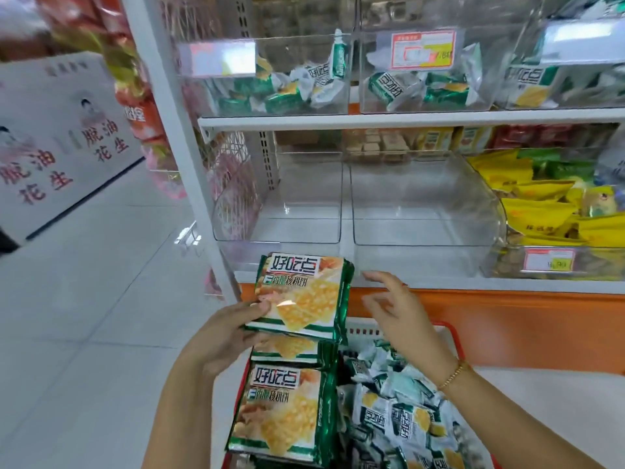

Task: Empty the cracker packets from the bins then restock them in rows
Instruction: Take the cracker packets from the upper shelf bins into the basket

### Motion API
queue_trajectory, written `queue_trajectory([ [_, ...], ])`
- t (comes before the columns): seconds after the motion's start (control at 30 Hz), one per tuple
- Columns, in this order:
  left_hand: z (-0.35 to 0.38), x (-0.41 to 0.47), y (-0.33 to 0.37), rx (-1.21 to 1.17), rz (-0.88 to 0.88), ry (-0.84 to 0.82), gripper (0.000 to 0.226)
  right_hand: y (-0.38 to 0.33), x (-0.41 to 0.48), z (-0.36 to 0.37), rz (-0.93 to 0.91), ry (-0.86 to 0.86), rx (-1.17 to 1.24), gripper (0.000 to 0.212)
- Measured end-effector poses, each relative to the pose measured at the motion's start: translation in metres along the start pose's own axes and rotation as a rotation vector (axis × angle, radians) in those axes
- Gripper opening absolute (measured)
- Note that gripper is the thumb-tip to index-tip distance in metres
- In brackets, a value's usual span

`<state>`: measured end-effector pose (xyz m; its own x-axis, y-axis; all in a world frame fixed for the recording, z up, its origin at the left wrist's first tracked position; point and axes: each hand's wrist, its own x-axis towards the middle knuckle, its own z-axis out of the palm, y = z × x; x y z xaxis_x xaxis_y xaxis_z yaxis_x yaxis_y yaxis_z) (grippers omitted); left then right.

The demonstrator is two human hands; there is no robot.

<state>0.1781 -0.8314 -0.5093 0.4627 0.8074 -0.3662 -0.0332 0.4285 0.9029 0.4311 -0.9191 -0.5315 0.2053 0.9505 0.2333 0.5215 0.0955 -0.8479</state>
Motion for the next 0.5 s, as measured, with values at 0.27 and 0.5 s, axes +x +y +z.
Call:
queue_trajectory([
  [0.27,-0.032,0.026,-0.037,0.064,-0.11,0.316,0.03,0.026,0.023,0.048,0.305,-0.218,0.012,0.02],
  [0.5,-0.032,0.033,-0.057,0.086,-0.141,0.291,0.018,0.036,0.011,0.072,0.424,-0.314,0.064,0.024],
])
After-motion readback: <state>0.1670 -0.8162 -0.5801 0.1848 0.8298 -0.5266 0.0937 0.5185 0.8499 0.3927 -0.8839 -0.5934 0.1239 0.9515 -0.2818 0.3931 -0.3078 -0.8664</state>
